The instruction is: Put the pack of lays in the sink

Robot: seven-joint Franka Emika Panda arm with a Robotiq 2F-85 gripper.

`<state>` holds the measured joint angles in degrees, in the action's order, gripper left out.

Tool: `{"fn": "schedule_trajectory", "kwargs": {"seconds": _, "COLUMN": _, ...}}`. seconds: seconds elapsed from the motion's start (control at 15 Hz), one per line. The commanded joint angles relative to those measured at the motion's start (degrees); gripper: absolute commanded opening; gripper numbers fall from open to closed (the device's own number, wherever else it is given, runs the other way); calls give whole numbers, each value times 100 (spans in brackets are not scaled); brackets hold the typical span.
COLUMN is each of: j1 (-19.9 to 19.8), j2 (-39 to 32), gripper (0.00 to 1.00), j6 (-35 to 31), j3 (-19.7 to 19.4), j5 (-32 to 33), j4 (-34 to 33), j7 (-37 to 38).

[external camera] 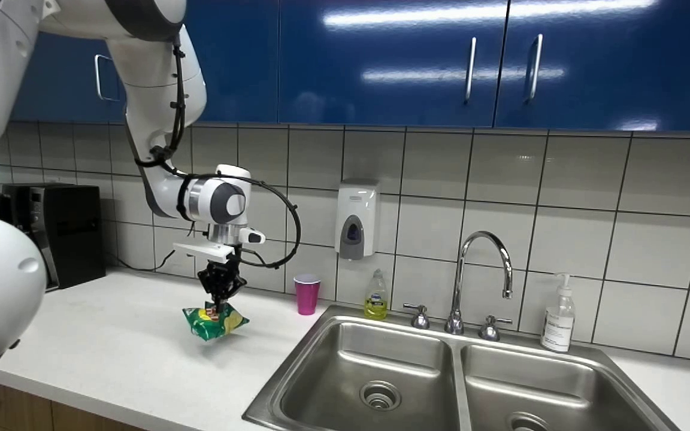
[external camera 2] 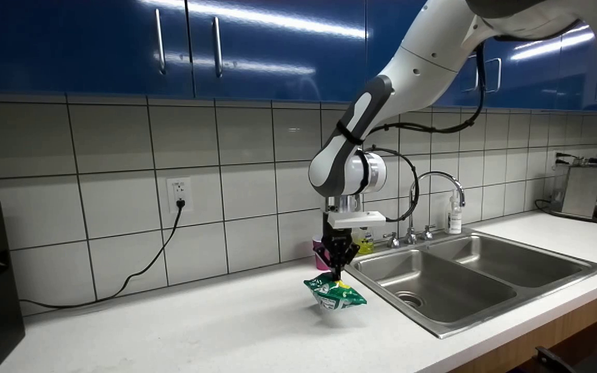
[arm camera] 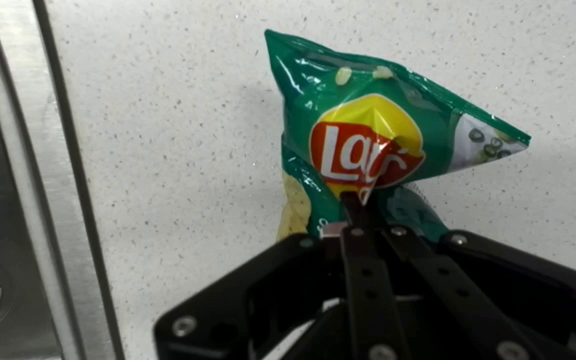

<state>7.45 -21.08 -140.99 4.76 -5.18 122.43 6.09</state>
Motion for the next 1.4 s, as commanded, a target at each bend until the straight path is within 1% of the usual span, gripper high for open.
{"fn": "schedule_trajectory", "kwargs": {"seconds": 0.0, "j1": -10, "j2": 394, "gripper": 0, "j6": 116, "j3": 35, "j5": -70, "j4": 207, "j7": 166}}
{"fn": "schedule_trajectory", "kwargs": {"seconds": 0.4, "j1": -236, "j2": 667, "gripper": 0, "j6": 118, "j3": -169, "j5": -140, "j4": 343, "j7": 251}}
{"fn": "schedule_trajectory", "kwargs": {"seconds": 0.87, "j1": -762, "j2": 853, "gripper": 0, "j6": 142, "j3": -621, "j5": -213, "j4": 368, "j7": 191}}
{"fn": "schedule_trajectory", "kwargs": {"seconds": 1.33, "j1": -1251, "j2": 770, "gripper": 0, "j6": 154, "j3": -1017, "j5": -310, "j4": 260, "j7": 139}}
